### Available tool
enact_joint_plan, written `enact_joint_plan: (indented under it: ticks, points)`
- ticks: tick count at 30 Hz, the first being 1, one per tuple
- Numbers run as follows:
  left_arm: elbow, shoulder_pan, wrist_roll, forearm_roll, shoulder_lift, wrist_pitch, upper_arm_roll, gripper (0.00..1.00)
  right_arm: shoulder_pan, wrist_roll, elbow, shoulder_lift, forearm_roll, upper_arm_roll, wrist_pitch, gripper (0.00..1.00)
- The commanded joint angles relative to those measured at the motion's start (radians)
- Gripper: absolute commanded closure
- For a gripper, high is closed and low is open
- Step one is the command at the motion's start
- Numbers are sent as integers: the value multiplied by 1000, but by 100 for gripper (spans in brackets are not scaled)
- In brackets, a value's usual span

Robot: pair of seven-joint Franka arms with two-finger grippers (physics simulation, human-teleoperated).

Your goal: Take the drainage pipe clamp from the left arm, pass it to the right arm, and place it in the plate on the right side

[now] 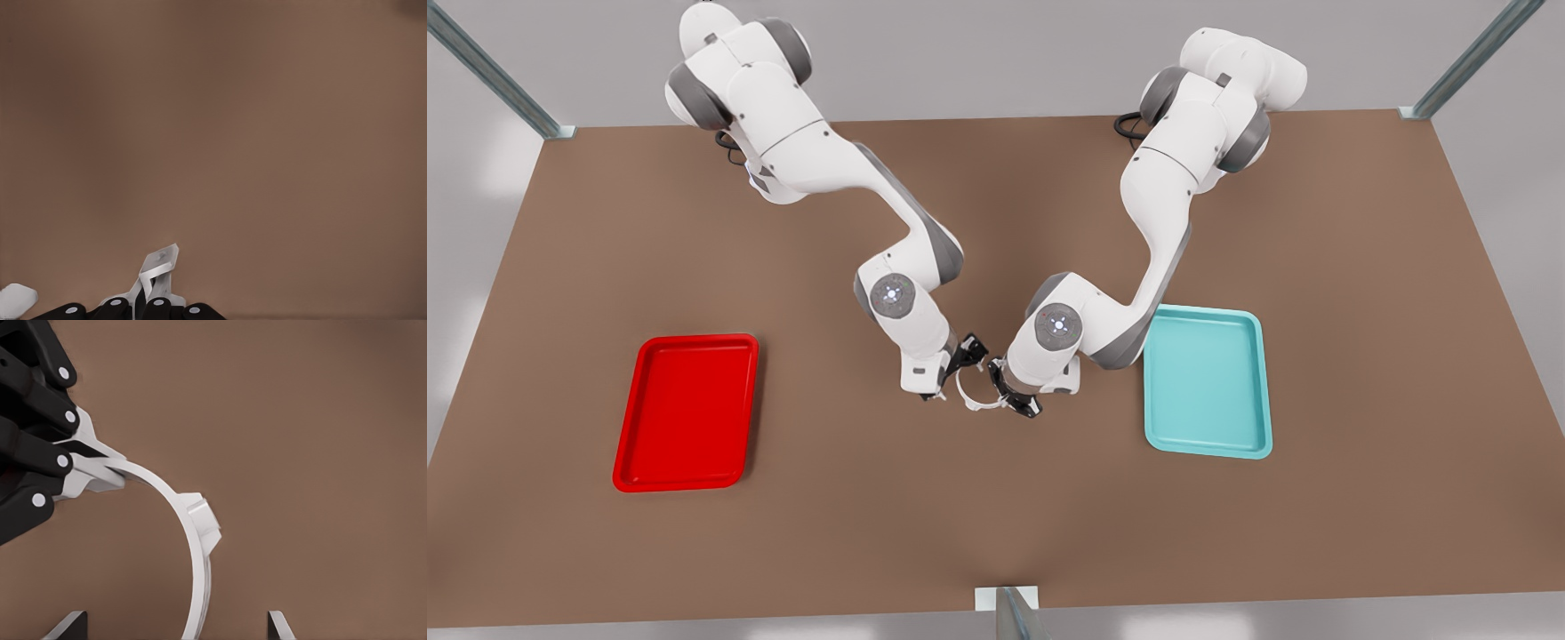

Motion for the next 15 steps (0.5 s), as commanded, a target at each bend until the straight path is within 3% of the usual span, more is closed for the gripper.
enact_joint_plan:
  ticks: [1,12,13,14,15]
  points:
    - [1,0,-56,4,-2,2,1,79,-1,-13,9,9,0,0,26,0]
    - [2,-2,-62,4,-2,3,0,79,-2,-19,49,40,-5,0,26,2]
    - [2,-2,-63,5,-2,3,0,79,-2,-19,49,40,-5,0,26,14]
    - [2,-2,-62,5,0,3,0,79,-2,-21,49,40,-6,0,26,39]
    - [4,-2,-62,5,-2,3,0,79,-2,-21,49,40,-6,0,26,56]
